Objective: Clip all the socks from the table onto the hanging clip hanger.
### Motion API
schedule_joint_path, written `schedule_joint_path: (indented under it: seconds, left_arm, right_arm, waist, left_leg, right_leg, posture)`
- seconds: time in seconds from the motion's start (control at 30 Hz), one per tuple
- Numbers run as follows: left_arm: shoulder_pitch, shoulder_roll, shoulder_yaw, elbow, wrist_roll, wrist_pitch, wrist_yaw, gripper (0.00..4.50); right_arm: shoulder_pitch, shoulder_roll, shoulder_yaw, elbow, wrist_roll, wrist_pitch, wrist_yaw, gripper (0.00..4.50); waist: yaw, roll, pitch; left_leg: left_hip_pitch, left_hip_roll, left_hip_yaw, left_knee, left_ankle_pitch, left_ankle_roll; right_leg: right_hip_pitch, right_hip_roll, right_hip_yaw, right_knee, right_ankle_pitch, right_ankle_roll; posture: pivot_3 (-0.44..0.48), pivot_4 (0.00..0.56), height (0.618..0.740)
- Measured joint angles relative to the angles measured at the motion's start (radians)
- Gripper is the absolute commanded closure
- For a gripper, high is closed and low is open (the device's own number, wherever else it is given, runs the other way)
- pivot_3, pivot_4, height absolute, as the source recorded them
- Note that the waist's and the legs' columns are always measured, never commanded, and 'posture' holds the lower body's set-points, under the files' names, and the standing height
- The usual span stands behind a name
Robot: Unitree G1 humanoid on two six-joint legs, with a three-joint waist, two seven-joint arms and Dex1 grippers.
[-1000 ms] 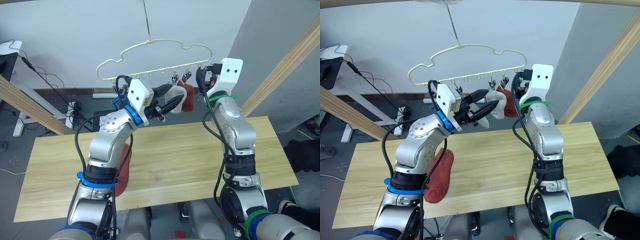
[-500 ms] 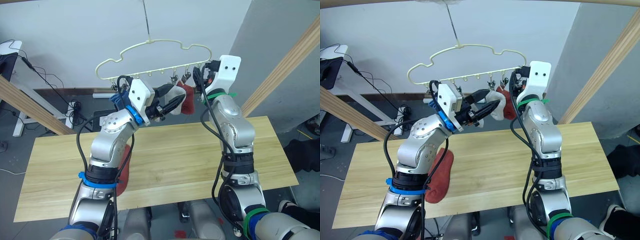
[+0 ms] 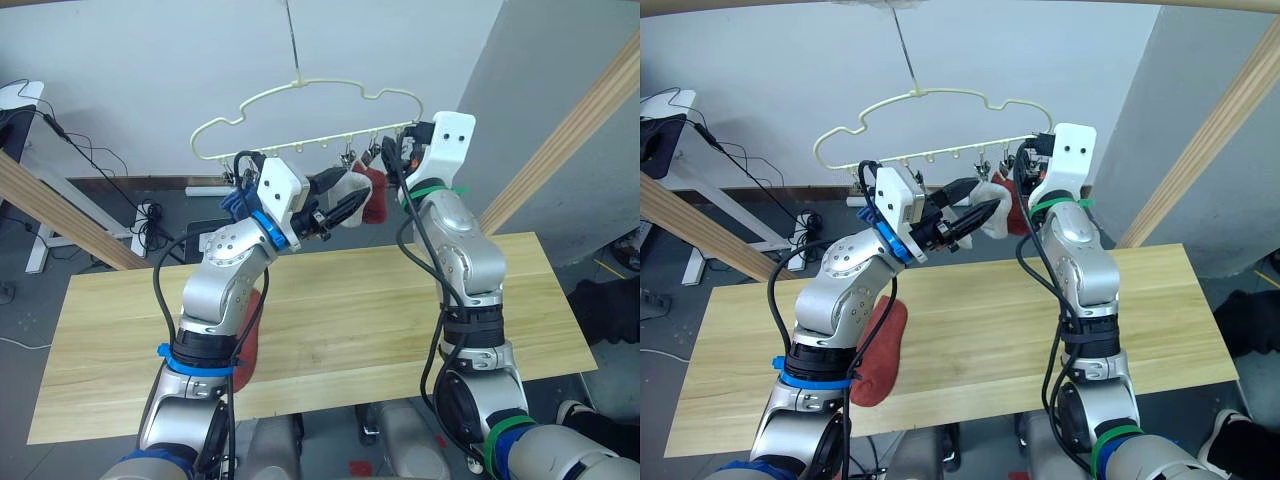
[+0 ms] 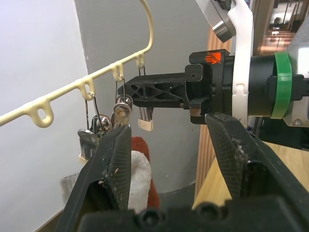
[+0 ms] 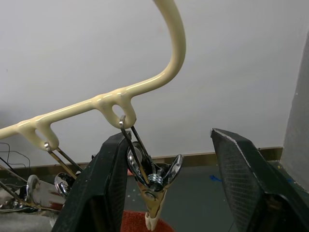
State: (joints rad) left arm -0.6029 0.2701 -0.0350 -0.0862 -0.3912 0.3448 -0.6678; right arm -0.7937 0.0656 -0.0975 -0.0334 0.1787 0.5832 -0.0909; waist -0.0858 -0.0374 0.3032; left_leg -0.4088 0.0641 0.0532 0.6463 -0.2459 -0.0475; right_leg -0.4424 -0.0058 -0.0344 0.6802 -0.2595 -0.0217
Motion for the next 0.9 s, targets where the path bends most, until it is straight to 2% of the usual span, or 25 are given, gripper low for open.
schedule_joint_path:
  seconds: [0.9]
  left_arm:
    - [0.000, -0.002, -0.005, 0.000, 0.000, 0.000, 0.001, 1.77]
  right_arm:
    - [0.001, 0.042, -0.001, -0.034, 0.001, 0.051, -0.042, 1.76]
  waist:
    - [0.000, 0.000, 0.000]
  left_leg:
    - [0.000, 0.000, 0.000, 0.000, 0.000, 0.000]
  right_leg:
    - [0.000, 0.000, 0.000, 0.000, 0.000, 0.000]
  posture:
    - [-0.179, 0.271, 0.740]
